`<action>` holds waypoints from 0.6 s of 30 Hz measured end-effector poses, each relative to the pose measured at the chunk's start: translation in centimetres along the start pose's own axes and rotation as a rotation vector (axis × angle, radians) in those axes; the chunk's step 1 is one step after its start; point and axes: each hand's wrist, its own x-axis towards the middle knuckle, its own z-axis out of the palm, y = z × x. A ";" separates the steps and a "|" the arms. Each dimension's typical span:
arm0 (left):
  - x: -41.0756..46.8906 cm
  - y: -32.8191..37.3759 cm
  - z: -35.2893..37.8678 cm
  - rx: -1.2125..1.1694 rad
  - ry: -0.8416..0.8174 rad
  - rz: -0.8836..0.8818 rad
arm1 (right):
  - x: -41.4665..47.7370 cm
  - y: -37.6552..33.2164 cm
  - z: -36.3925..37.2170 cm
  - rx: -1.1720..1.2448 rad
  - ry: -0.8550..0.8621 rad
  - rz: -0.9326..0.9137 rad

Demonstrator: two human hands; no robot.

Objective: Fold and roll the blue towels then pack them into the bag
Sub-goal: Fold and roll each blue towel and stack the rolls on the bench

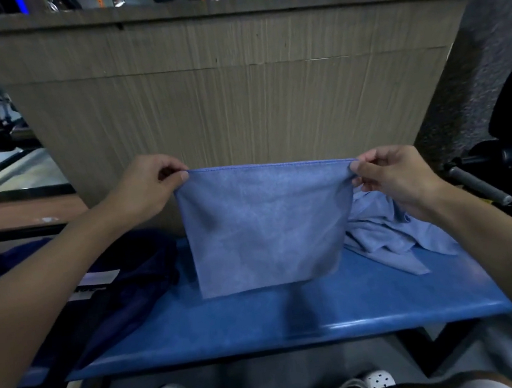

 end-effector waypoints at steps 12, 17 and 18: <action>-0.2 1.0 -0.9 -0.065 0.016 -0.003 | 0.2 -0.5 -1.0 -0.090 0.089 -0.085; 0.0 1.4 -1.1 -0.083 0.009 0.007 | 0.3 -1.0 -1.3 -0.107 0.054 -0.105; 0.1 1.5 -1.1 -0.091 0.019 0.001 | 0.3 -1.1 -1.4 -0.099 0.031 -0.098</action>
